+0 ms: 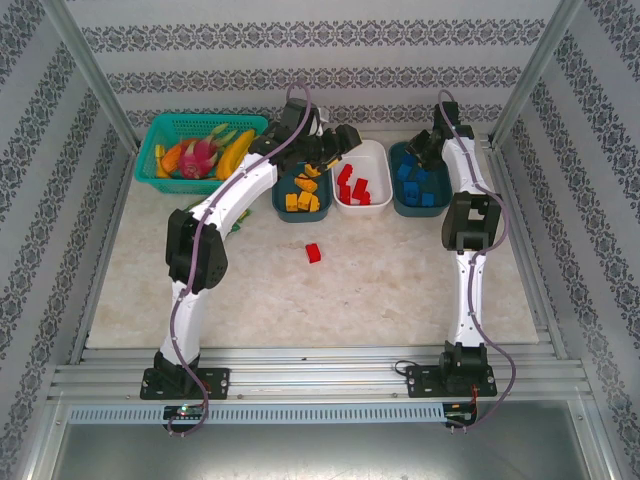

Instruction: Sort the legos into containers by color

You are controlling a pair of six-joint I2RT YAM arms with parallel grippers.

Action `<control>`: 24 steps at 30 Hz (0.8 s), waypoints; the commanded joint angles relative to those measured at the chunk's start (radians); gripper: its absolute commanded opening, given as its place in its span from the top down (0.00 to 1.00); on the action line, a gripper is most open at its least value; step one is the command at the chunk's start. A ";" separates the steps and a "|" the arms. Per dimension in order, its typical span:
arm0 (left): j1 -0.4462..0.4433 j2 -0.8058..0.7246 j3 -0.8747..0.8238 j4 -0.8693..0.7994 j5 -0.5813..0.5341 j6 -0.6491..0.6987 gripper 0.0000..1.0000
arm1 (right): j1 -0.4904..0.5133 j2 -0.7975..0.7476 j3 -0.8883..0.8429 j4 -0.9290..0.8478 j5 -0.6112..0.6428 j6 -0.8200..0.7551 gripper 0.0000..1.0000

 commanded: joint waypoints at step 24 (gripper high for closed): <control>0.040 -1.072 -1.043 -0.335 -0.372 0.091 0.19 | 0.747 -0.688 -0.961 0.081 0.214 -0.268 0.19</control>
